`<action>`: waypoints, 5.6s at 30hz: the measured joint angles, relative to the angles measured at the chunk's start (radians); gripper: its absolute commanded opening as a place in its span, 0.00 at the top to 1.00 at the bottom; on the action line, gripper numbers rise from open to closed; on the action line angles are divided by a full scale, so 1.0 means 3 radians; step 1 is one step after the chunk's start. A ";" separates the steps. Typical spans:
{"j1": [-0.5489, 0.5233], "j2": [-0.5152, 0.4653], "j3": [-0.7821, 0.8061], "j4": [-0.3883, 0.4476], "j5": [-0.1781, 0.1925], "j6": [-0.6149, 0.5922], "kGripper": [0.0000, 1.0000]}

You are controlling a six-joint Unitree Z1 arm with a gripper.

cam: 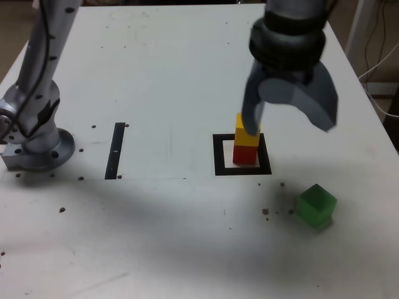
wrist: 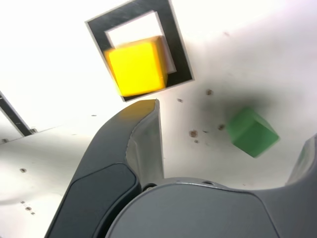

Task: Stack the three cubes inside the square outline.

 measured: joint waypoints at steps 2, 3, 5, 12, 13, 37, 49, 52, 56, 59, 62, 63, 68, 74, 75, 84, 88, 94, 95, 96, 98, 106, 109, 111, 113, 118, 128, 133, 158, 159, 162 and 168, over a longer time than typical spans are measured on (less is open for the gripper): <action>-0.0072 0.0077 -0.0060 0.0001 -0.0012 0.0000 0.00; -0.0095 0.0116 -0.0102 0.0005 -0.0017 0.0000 0.00; -0.0104 0.0180 -0.0195 0.0014 -0.0023 0.0009 0.00; -0.0164 0.0539 -0.0577 0.0066 -0.0089 0.0108 0.00; -0.0165 0.0587 -0.0614 0.0068 -0.0095 0.0121 0.00; -0.0178 0.0943 -0.1096 0.0143 -0.0100 0.0882 0.00; -0.0178 0.0948 -0.1125 0.0160 -0.0044 0.1635 0.01; -0.0178 0.0948 -0.1112 0.0163 -0.0033 0.1636 0.01; -0.0179 0.0978 -0.1087 0.0163 -0.0010 0.1636 0.01; -0.0193 0.1024 -0.1085 0.0163 -0.0006 0.1636 0.01; -0.0214 0.1086 -0.1087 0.0163 -0.0007 0.1635 0.02; -0.0218 0.1106 -0.1092 0.0163 -0.0011 0.1630 0.03; -0.0229 0.1153 -0.1095 0.0164 -0.0012 0.1594 0.08; -0.0231 0.1197 -0.1111 0.0198 0.0008 0.1502 0.16; -0.0231 0.1215 -0.1120 0.0198 0.0008 0.1495 0.18; -0.0262 0.1265 -0.1144 0.0198 0.0017 0.1361 0.58; -0.0263 0.1287 -0.1177 0.0198 0.0019 0.1347 0.68; -0.0266 0.1290 -0.1213 0.0214 0.0022 0.1350 0.71; -0.0266 0.1290 -0.1213 0.0217 0.0023 0.1350 0.71; -0.0266 0.1290 -0.1213 0.0221 0.0023 0.1350 0.71; -0.0266 0.1290 -0.1213 0.0229 0.0024 0.1350 0.71; -0.0272 0.1289 -0.1225 0.0259 0.0028 0.1346 0.71; -0.0272 0.1277 -0.1219 0.0266 0.0031 0.1322 0.71; -0.0272 0.1239 -0.1202 0.0283 0.0034 0.1292 0.71; -0.0272 0.1172 -0.1179 0.0286 0.0049 0.1255 0.71; -0.0260 0.0929 -0.1068 0.0286 0.0141 0.1043 0.72; -0.0056 0.0445 -0.0583 0.0290 0.0230 0.0452 0.72; 0.0117 0.0224 -0.0278 0.0290 0.0161 0.0180 0.72; 0.0523 -0.0049 0.0322 0.0281 -0.0008 -0.0200 0.72; 0.0524 -0.0049 0.0322 0.0276 -0.0008 -0.0200 0.72; 0.0524 -0.0048 0.0320 0.0255 -0.0008 -0.0200 0.70; 0.0524 -0.0042 0.0312 0.0230 -0.0007 -0.0199 0.48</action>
